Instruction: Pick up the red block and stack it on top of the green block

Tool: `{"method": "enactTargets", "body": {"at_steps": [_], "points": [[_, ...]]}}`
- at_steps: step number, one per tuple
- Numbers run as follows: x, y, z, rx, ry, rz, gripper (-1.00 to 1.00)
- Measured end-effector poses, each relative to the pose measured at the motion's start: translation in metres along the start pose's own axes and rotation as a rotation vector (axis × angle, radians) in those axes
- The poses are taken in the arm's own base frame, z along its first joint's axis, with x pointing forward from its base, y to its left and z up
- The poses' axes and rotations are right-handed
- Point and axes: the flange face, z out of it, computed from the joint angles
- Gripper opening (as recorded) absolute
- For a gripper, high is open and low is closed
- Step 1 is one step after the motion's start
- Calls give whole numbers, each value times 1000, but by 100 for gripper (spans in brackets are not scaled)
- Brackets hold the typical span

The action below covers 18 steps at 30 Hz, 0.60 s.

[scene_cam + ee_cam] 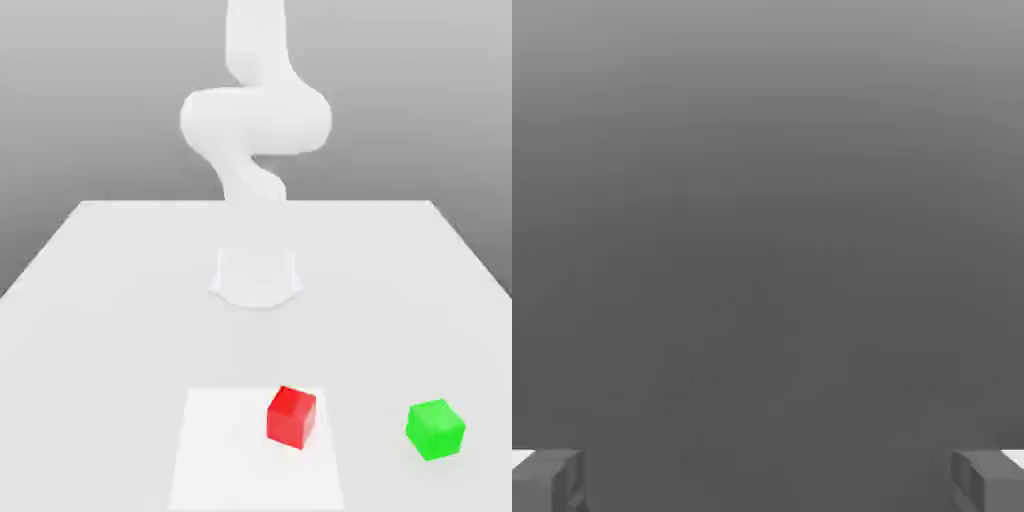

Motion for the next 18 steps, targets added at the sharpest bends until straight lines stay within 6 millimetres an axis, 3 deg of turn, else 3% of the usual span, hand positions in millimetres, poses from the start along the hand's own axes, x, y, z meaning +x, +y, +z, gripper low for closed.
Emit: {"method": "enactTargets", "body": {"at_steps": [5,10,14,18], "points": [[-23,21,108,-19,-188,-175,0],[-70,45,201,-47,-352,-359,0],[-119,70,261,-77,-471,-515,0],[-169,103,305,-114,-576,-680,0]]}}
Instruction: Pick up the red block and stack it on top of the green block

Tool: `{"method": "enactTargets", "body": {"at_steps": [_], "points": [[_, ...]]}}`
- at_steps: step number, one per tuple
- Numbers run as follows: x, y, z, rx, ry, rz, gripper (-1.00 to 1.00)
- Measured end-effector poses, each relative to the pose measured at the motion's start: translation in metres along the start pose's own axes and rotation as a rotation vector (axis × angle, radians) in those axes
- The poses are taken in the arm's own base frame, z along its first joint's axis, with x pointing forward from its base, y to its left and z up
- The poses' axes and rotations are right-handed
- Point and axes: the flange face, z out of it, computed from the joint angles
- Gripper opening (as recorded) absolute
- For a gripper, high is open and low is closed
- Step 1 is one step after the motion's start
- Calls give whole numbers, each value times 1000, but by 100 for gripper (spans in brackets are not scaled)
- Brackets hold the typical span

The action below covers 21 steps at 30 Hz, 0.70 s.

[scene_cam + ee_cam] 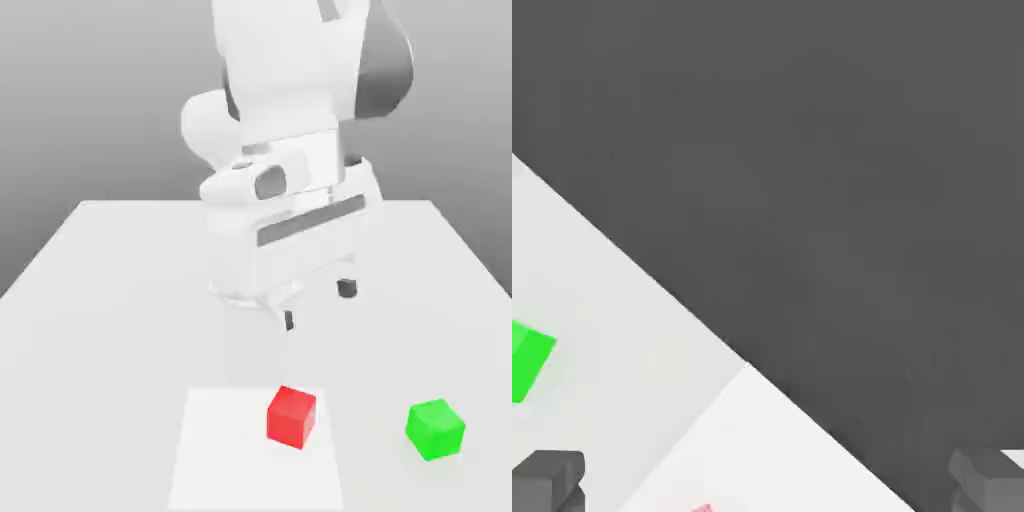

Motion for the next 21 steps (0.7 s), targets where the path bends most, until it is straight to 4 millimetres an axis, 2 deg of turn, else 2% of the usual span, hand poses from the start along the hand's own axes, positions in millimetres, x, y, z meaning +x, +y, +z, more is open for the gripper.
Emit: {"method": "enactTargets", "body": {"at_steps": [3,6,8,15,20,21], "points": [[-25,2,43,-43,-77,-121,0],[-52,8,78,-92,-148,-245,0],[-60,11,91,-110,-167,-286,0],[-62,16,123,-119,-166,-305,0],[-72,20,153,-116,-175,-301,0],[-74,21,156,-115,-177,-300,-100]]}}
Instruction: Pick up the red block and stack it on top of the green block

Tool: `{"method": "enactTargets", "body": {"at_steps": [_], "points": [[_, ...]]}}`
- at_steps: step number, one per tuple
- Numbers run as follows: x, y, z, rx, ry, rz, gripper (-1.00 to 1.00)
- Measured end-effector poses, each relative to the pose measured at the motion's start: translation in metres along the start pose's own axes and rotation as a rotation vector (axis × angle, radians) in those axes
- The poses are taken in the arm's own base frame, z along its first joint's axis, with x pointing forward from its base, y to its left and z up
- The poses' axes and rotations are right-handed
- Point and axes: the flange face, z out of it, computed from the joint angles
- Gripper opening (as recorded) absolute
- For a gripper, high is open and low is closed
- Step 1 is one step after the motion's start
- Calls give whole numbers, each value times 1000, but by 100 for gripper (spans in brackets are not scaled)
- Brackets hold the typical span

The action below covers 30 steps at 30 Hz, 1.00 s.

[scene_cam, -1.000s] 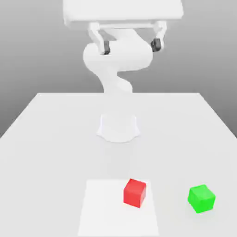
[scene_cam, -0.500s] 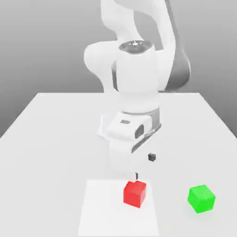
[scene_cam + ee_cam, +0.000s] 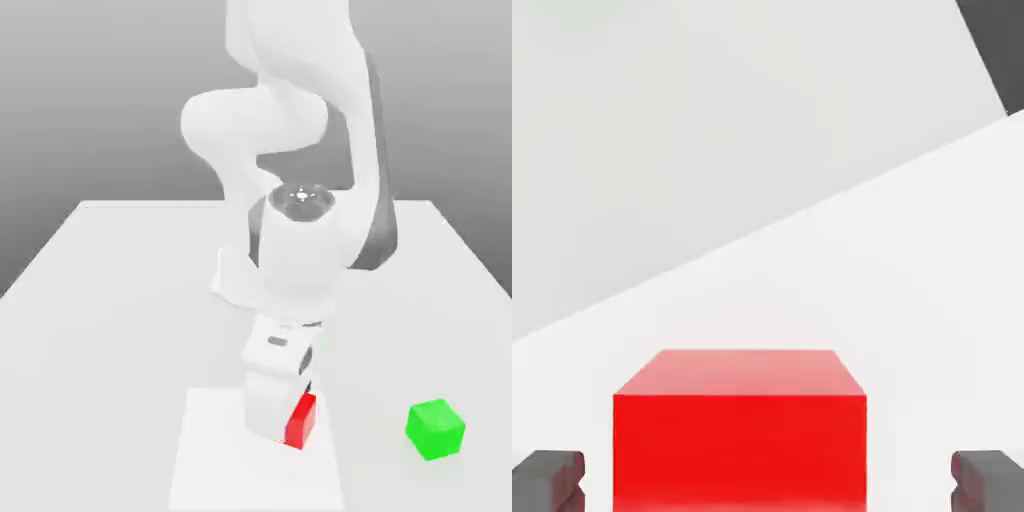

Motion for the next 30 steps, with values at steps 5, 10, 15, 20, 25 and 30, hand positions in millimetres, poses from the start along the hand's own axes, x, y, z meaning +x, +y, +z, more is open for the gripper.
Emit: {"method": "enactTargets", "body": {"at_steps": [5,10,15,20,25,30], "points": [[0,0,0,1,-3,0,-100],[4,1,-16,-3,5,-3,-100],[5,2,-44,-5,8,-4,-100],[1,0,-63,1,-1,-2,-100],[33,-63,-79,-3,-2,-260,-100],[59,-134,-94,-2,-2,-536,-100]]}}
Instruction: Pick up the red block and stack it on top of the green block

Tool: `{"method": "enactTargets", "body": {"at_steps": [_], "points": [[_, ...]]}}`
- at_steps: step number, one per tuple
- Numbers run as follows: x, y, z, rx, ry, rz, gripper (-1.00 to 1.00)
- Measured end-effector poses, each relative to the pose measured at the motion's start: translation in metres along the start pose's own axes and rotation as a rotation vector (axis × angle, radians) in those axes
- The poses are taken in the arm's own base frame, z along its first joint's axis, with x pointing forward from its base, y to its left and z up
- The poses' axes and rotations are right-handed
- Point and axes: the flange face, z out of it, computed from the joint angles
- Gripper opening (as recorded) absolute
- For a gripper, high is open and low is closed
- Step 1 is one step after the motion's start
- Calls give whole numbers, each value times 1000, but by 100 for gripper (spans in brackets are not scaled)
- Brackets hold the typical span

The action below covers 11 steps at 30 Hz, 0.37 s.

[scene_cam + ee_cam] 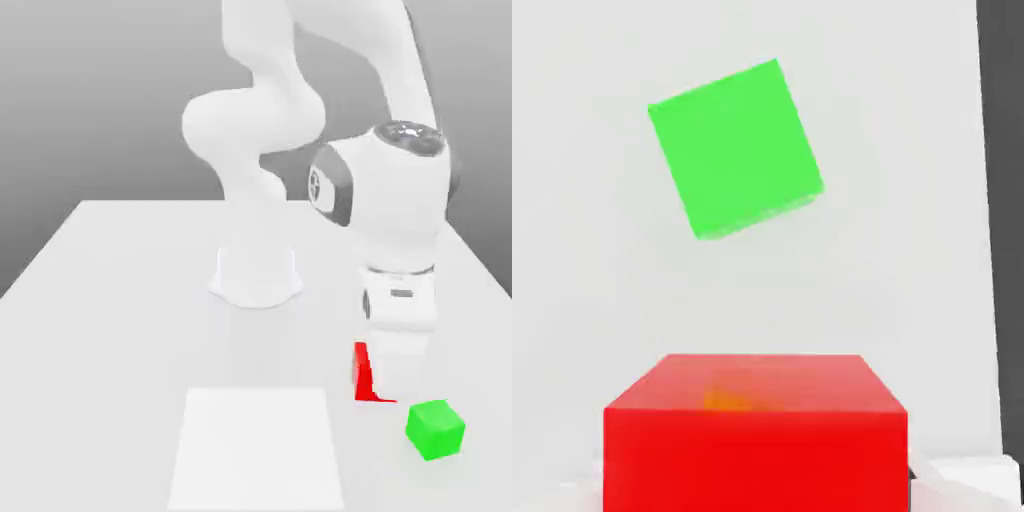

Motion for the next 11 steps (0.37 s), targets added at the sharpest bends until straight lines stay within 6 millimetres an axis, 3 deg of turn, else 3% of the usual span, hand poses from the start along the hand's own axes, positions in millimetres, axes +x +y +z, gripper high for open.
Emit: {"method": "enactTargets", "body": {"at_steps": [3,7,8,11], "points": [[27,-28,-3,3,1,-137,-100],[31,-29,38,4,1,-153,-100],[31,-29,49,4,1,-153,100],[31,-29,49,4,1,-153,100]]}}
